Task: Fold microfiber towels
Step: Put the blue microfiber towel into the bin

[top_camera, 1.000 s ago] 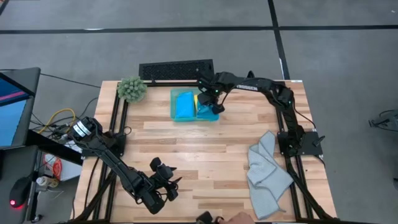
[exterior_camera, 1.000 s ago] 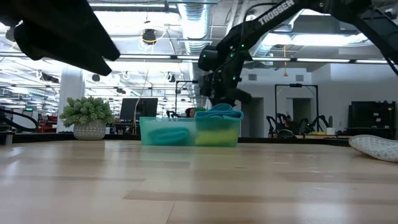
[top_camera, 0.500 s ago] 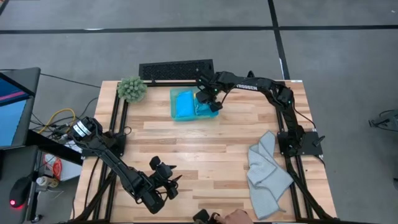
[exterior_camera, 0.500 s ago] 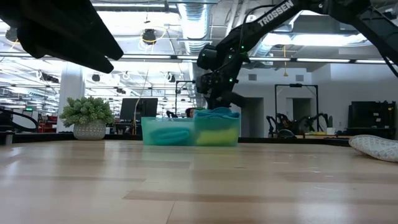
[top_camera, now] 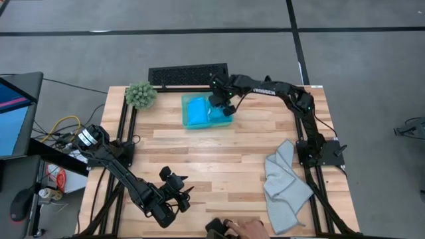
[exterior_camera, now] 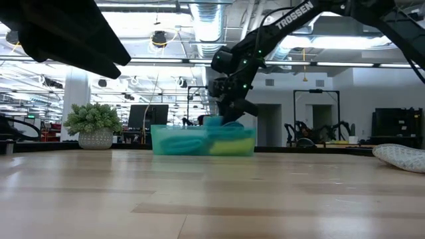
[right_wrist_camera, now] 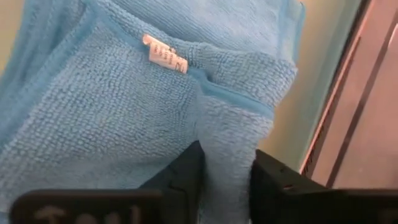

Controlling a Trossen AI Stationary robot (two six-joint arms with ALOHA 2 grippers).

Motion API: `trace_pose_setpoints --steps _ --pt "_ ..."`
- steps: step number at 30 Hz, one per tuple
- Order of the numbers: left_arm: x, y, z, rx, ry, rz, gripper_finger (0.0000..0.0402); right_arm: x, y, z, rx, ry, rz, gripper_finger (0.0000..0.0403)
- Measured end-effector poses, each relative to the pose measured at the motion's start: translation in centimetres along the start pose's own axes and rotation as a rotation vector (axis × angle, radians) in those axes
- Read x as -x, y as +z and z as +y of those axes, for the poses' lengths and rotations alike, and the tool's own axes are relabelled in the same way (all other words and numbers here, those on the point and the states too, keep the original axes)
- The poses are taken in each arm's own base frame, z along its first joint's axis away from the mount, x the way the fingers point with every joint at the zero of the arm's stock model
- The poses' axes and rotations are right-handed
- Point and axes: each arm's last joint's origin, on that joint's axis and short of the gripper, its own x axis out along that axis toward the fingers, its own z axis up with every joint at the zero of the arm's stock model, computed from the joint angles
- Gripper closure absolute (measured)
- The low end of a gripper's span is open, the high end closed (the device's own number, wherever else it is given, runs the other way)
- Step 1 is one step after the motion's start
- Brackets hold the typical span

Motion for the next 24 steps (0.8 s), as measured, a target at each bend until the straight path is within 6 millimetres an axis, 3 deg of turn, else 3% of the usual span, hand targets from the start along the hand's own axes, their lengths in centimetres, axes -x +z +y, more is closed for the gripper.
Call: trace_pose_setpoints --steps 5,10,12,17,24 --pt "0.0 0.0 0.0 0.0 0.001 0.0 0.018 0.1 -0.1 -0.9 -0.014 -0.109 0.039 0.0193" --pt "0.0 0.0 0.1 -0.003 0.009 -0.014 0.018 1.6 0.3 -1.3 -0.04 -0.177 0.061 0.0133" --pt "0.0 0.0 0.1 -0.008 0.011 -0.017 0.018 2.4 0.3 -0.9 -0.079 -0.146 0.063 0.0125" --pt "0.0 0.0 0.2 -0.025 0.024 -0.018 0.018 4.6 0.4 -0.6 -0.259 0.001 -0.125 0.0132" --pt "0.0 0.0 0.3 -0.023 0.03 -0.034 0.018 1.8 -0.8 0.1 -0.37 0.115 -0.068 0.0154"
